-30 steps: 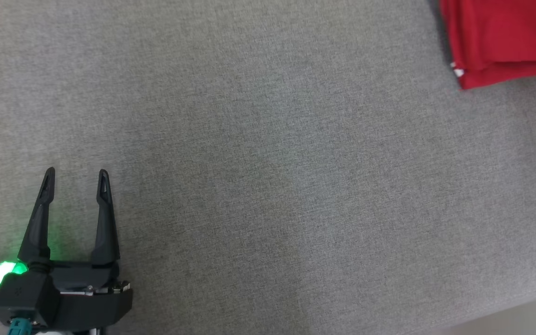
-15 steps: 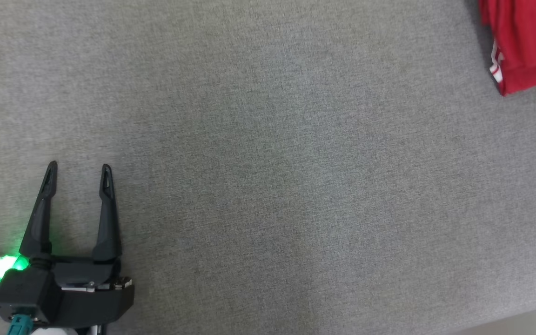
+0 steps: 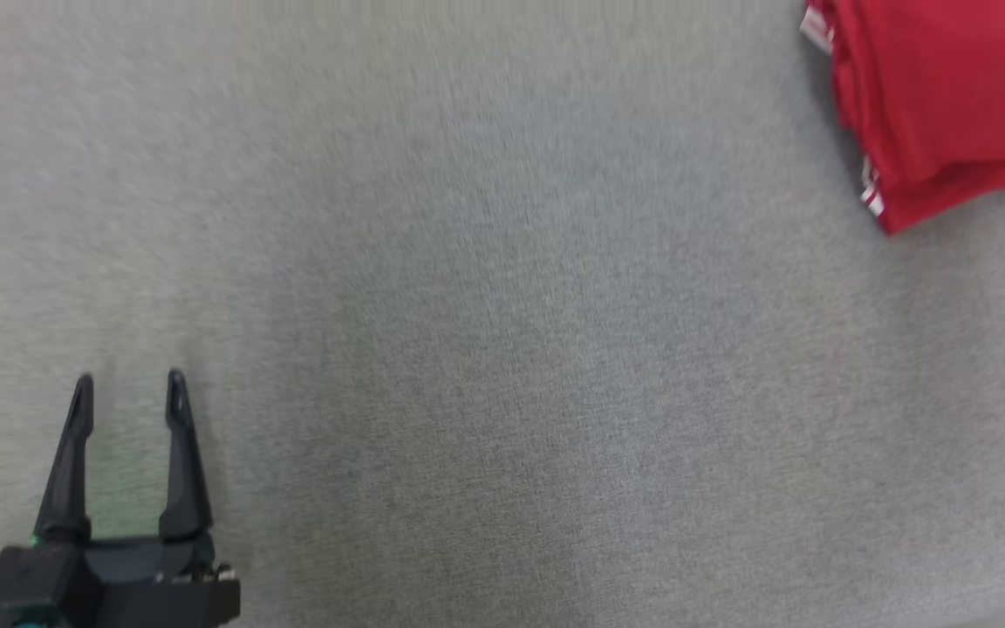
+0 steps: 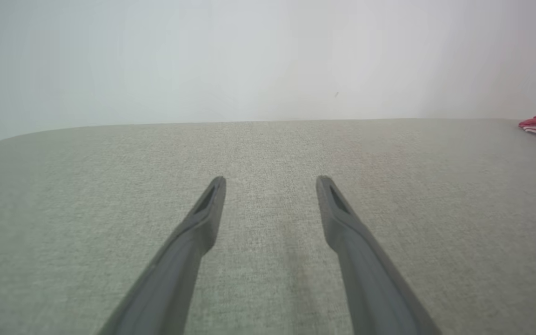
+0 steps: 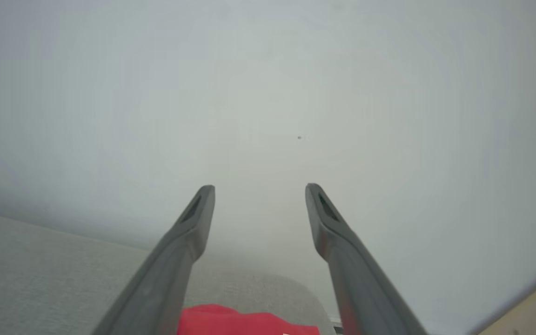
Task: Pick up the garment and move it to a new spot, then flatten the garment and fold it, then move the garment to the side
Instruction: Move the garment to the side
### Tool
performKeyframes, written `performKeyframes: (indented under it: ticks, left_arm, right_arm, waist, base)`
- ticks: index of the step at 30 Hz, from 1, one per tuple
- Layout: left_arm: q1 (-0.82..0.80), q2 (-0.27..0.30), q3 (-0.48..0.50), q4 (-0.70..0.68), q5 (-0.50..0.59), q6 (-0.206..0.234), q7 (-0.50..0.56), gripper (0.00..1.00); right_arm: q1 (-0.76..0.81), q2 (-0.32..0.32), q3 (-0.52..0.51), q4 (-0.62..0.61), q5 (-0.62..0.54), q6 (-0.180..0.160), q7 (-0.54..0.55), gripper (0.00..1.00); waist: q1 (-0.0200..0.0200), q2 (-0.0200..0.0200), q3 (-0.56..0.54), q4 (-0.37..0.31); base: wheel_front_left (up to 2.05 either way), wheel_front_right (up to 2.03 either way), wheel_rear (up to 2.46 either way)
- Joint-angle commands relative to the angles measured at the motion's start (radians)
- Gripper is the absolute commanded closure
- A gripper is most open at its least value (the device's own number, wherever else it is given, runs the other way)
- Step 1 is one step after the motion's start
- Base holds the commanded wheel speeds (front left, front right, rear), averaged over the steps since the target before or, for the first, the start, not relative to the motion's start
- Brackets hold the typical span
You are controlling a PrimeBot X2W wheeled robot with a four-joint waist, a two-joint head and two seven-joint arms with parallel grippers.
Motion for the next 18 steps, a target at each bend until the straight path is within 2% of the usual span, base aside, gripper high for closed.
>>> performKeyframes:
  ticks: [1,6,18]
  left_arm:
    - [0.015,-0.001,0.004,0.002,-0.001,0.003,-0.003,0.0]
    - [0.063,-0.009,0.012,0.017,-0.008,-0.003,-0.003,0.0]
    - [0.098,-0.021,-0.007,0.073,-0.02,-0.016,-0.003,0.0]
  right_arm:
    - [0.036,0.004,-0.003,-0.003,0.0,-0.003,-0.003,0.0]
    - [0.244,0.085,-0.129,-0.177,-0.035,-0.003,-0.004,0.0]
    - [0.799,0.297,-0.36,-0.456,-0.131,-0.003,-0.004,0.0]
  waist:
    - [0.0001,0.0001,-0.084,0.026]
    - [0.0001,0.0001,-0.169,0.047]
    - [0.0001,0.0001,-0.309,0.146]
  base:
    - [0.0,0.0,0.0]
    - [0.0,0.0,0.0]
    - [0.0,0.0,0.0]
